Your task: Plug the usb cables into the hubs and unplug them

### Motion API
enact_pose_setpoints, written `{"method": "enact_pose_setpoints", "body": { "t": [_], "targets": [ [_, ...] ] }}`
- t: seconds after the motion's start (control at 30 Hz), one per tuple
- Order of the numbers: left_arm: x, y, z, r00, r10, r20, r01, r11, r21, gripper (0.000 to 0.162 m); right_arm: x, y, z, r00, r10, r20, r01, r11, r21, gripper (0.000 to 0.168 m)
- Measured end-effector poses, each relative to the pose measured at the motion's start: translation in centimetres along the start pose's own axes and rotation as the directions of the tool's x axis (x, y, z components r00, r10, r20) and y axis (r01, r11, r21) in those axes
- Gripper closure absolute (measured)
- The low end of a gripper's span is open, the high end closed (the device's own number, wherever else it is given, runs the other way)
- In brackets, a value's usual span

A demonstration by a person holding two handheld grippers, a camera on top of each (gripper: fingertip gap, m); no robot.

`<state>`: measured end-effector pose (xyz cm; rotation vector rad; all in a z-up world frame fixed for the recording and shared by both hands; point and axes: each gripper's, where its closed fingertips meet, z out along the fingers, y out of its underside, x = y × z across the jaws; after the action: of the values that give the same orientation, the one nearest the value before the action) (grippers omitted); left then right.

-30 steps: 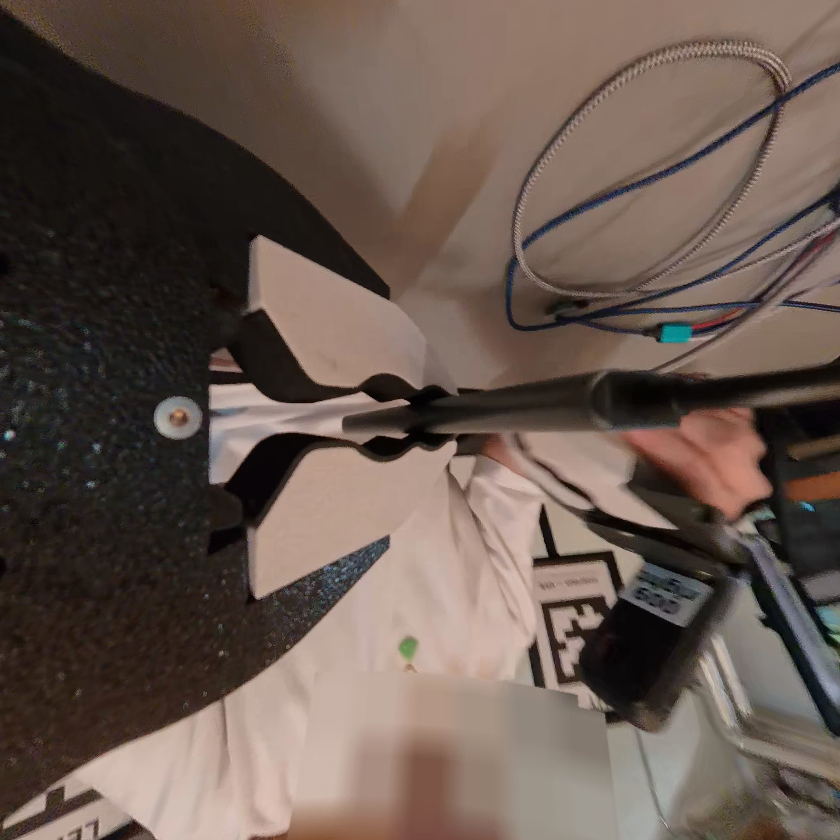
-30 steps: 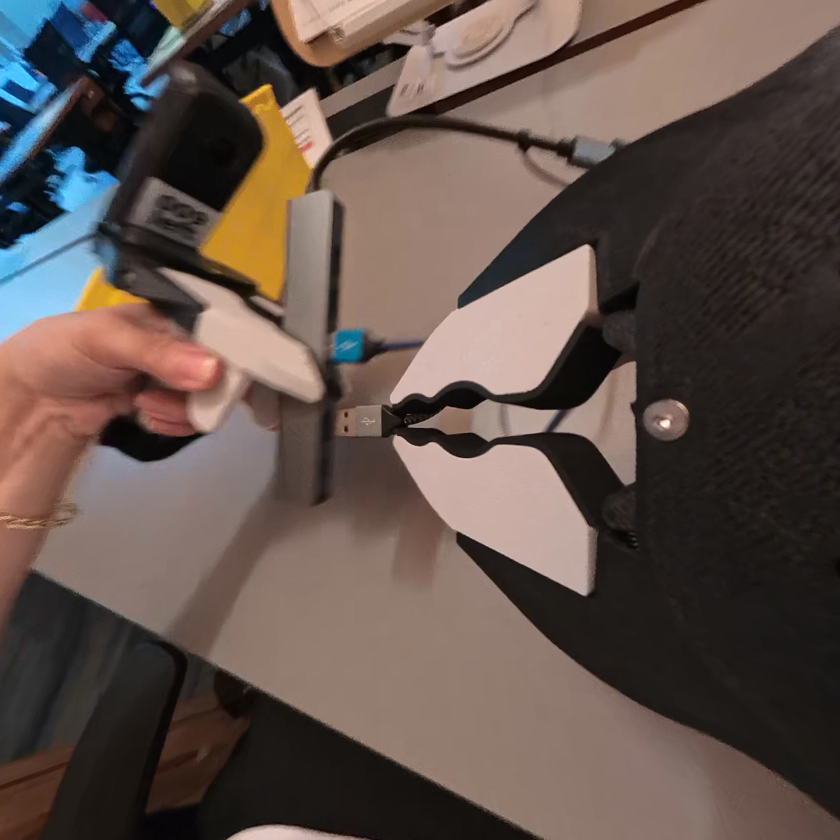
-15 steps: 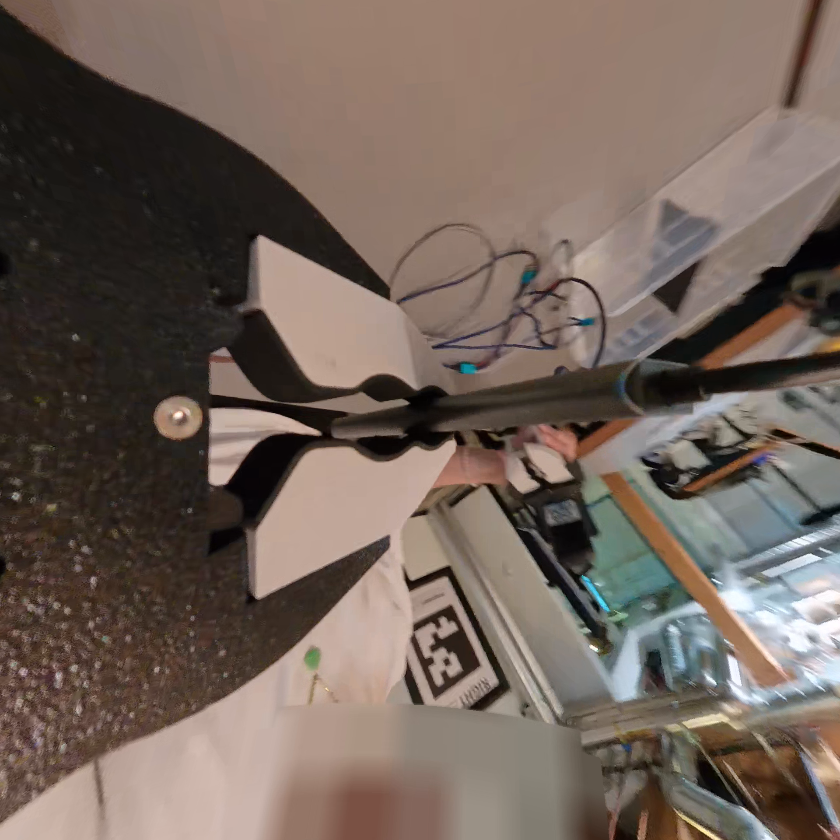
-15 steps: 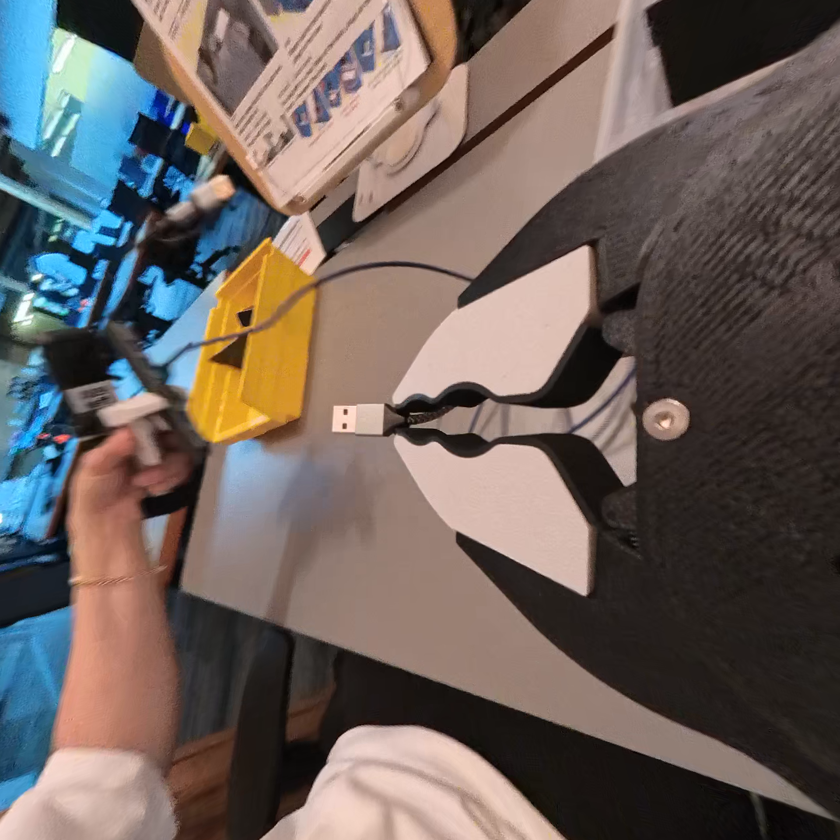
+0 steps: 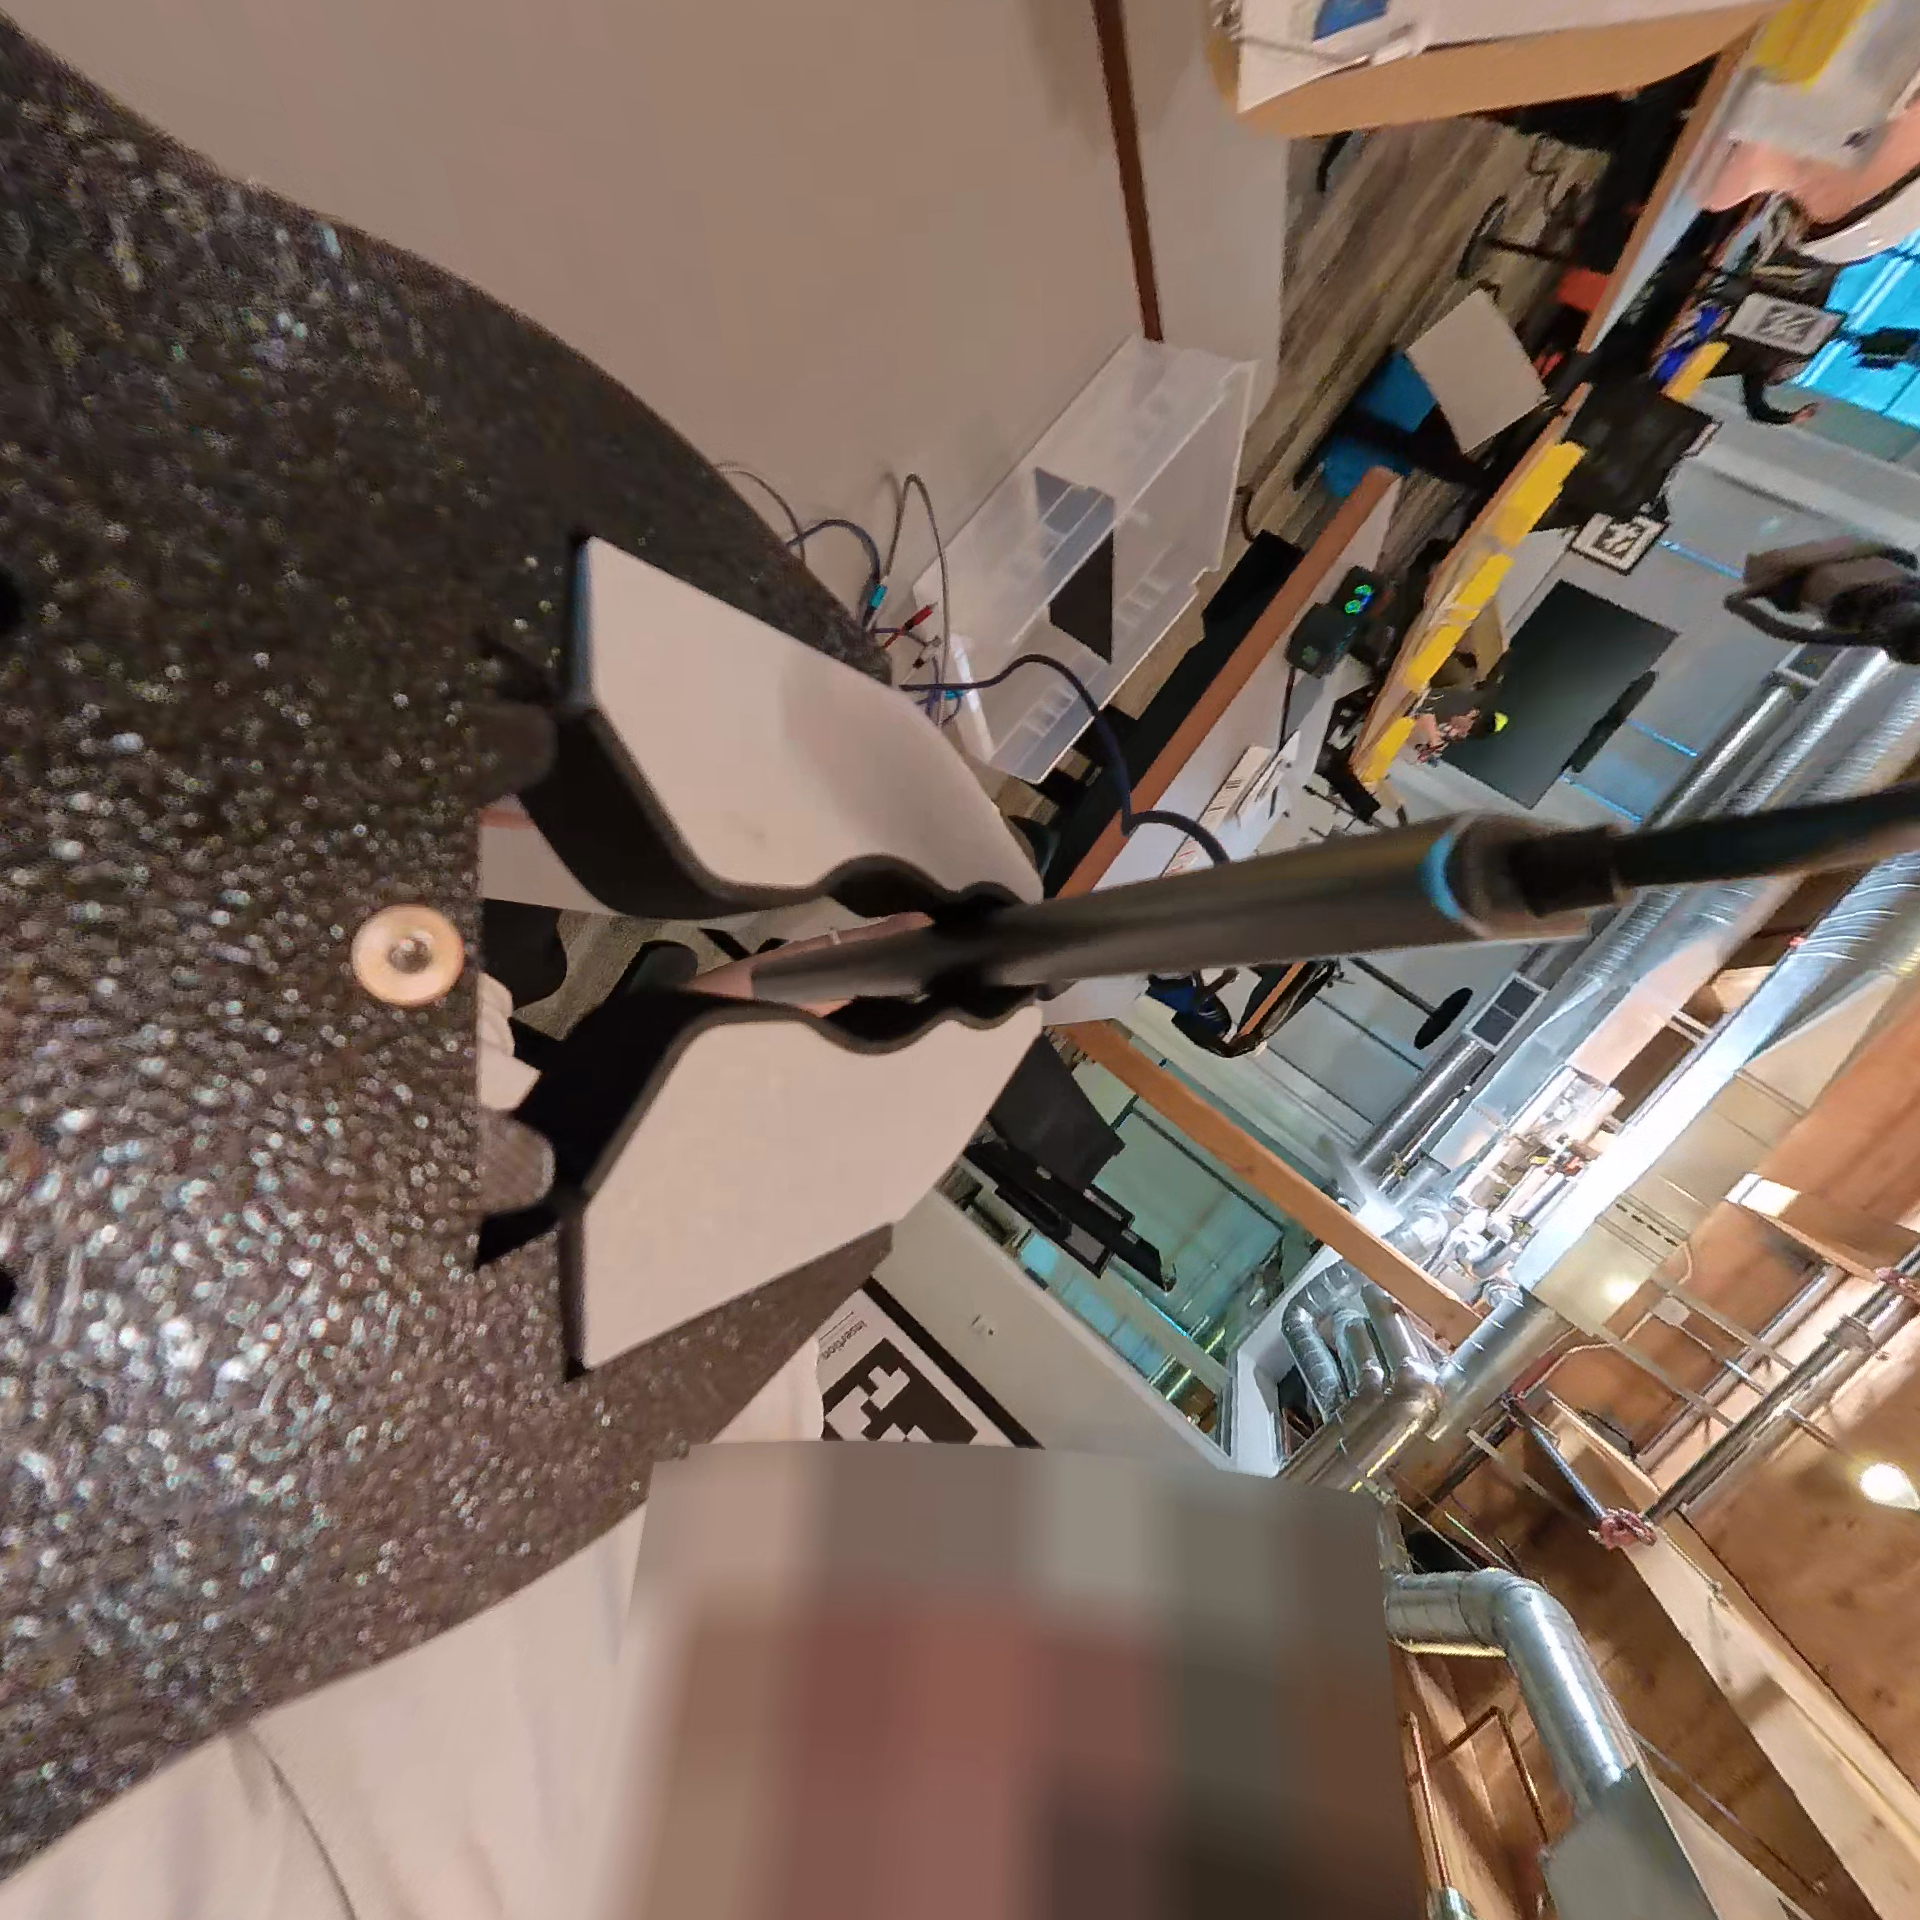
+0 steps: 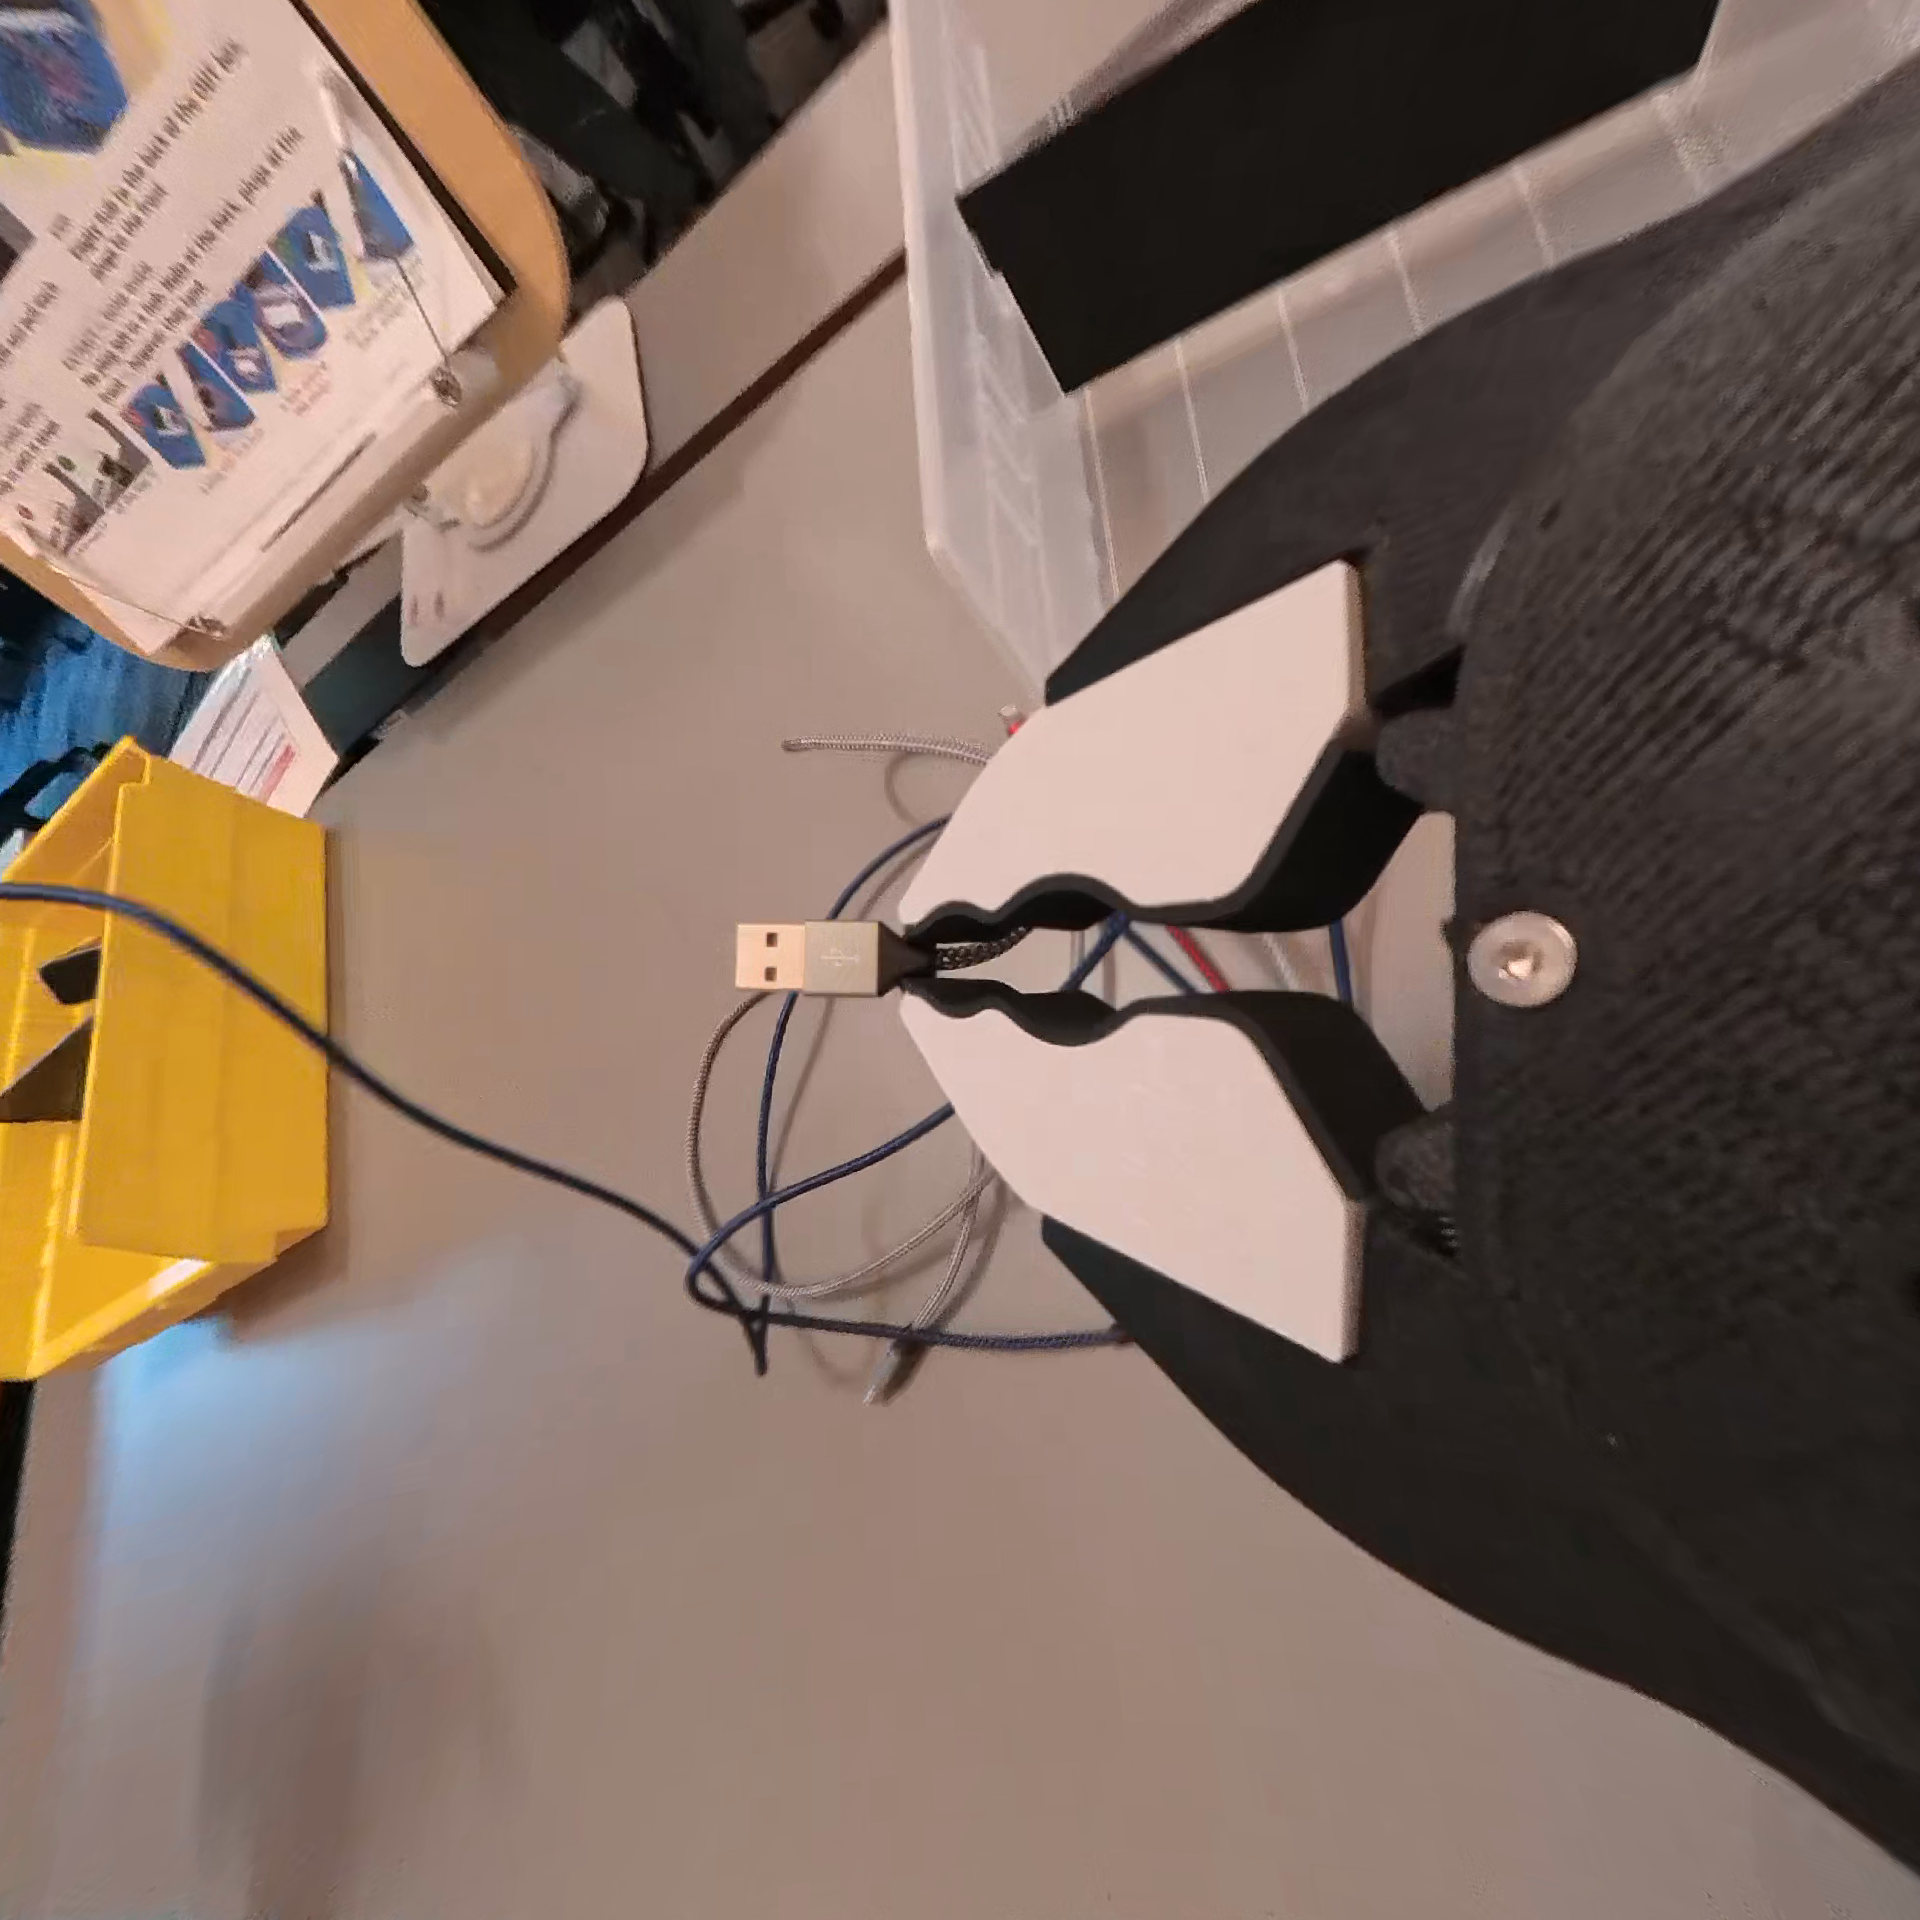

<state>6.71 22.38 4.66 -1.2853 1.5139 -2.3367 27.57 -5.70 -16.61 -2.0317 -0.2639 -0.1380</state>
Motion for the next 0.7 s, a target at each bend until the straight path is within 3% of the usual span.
{"method": "enact_pose_setpoints", "body": {
  "t": [0.1, 0.17, 0.27, 0.33, 0.47, 0.57, 0.63, 0.7],
  "targets": [
    [0.8, -0.7, -0.8, 0.998, 0.042, 0.035, -0.043, 0.999, 0.004, 0.152, 0.4, -1.8, 0.0, 0.994, -0.081, -0.074, 0.085, 0.995, 0.049, 0.162],
    [1.1, -0.6, -1.3, 0.997, 0.056, 0.055, -0.056, 0.998, -0.003, 0.152, 1.5, -5.7, -2.0, 0.975, -0.082, -0.206, 0.129, 0.966, 0.225, 0.162],
    [1.3, -0.3, -1.9, 0.995, 0.063, 0.076, -0.063, 0.998, -0.010, 0.152, 3.4, -10.1, -7.9, 0.924, 0.060, -0.377, 0.142, 0.864, 0.484, 0.162],
    [1.4, 0.1, -2.5, 0.994, 0.065, 0.086, -0.064, 0.998, -0.018, 0.152, 4.8, -11.0, -12.6, 0.830, 0.143, -0.539, 0.209, 0.817, 0.538, 0.162],
    [1.0, 0.8, -3.7, 0.991, 0.059, 0.119, -0.056, 0.998, -0.027, 0.152, 5.9, -11.0, -21.0, 0.597, 0.211, -0.774, 0.339, 0.808, 0.482, 0.162],
    [0.7, 0.7, -4.6, 0.989, 0.048, 0.141, -0.046, 0.999, -0.018, 0.152, 7.4, -10.0, -25.6, 0.406, 0.142, -0.903, 0.379, 0.873, 0.307, 0.162],
    [0.7, 0.4, -5.1, 0.987, 0.055, 0.153, -0.054, 0.998, -0.012, 0.152, 9.0, -9.4, -28.1, 0.329, 0.063, -0.942, 0.336, 0.925, 0.179, 0.162],
    [0.8, 0.2, -5.4, 0.985, 0.065, 0.162, -0.065, 0.998, -0.007, 0.152, 10.1, -10.1, -32.1, 0.197, 0.015, -0.980, 0.346, 0.935, 0.083, 0.162]
  ]
}}
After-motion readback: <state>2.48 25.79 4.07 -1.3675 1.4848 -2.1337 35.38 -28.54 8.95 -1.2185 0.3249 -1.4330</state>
